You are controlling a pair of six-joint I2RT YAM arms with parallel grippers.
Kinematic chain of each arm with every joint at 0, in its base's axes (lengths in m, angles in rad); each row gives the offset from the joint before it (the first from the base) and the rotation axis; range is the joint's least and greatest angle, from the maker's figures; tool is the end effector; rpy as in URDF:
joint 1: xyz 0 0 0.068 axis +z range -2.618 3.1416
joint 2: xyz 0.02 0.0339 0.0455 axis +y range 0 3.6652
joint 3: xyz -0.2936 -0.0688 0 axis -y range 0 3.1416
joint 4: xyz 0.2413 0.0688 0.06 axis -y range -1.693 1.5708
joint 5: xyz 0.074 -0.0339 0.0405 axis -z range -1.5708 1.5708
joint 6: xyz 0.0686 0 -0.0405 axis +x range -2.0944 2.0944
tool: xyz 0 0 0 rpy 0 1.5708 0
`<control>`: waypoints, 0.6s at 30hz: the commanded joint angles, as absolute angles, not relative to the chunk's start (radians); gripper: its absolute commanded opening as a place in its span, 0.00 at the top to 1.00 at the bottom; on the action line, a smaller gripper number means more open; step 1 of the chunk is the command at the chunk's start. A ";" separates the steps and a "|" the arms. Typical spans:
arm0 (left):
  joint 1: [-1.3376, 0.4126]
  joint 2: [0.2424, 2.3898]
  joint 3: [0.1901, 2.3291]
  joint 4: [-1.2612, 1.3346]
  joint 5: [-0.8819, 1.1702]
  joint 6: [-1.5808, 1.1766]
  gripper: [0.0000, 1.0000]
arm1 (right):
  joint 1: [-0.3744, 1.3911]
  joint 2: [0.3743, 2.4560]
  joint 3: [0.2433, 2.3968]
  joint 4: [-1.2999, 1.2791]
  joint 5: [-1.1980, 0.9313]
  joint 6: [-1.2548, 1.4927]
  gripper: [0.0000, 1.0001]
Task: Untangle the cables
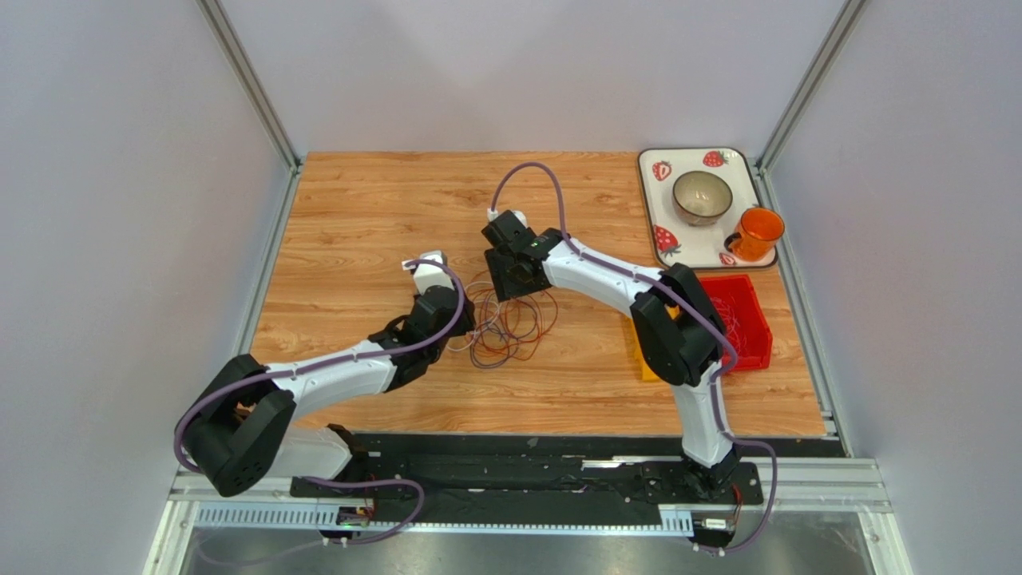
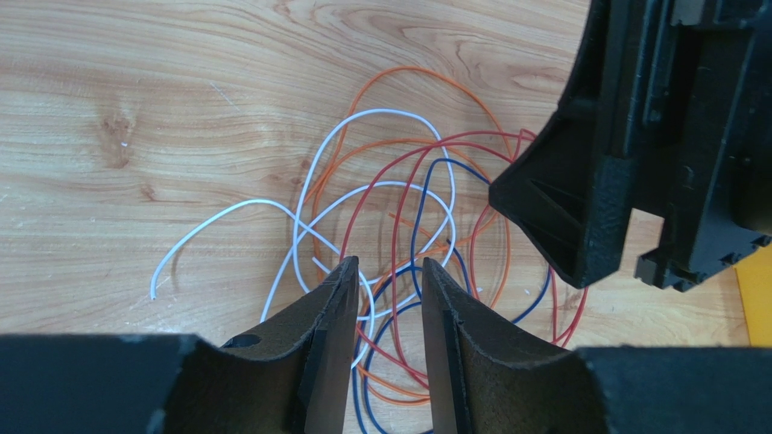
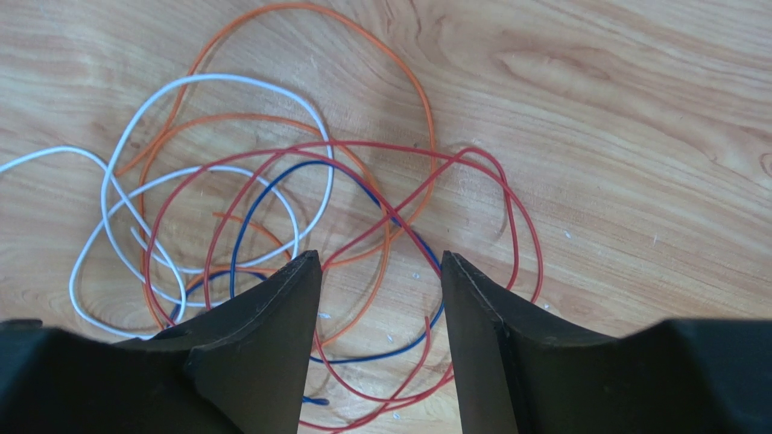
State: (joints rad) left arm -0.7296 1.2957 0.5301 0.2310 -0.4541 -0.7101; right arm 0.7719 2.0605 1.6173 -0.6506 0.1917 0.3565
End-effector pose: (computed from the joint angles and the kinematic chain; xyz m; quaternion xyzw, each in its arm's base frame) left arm 0.2232 -0.1592 0.2030 -0.1032 0.8475 -0.1711 0.4917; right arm 0.3436 0.3162 0.1978 -0.1773 0.9511 0.0472 0.2484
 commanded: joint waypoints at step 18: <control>-0.732 1.290 0.535 0.301 -0.428 -0.707 0.61 | 0.785 2.187 1.755 -0.692 0.259 0.417 0.67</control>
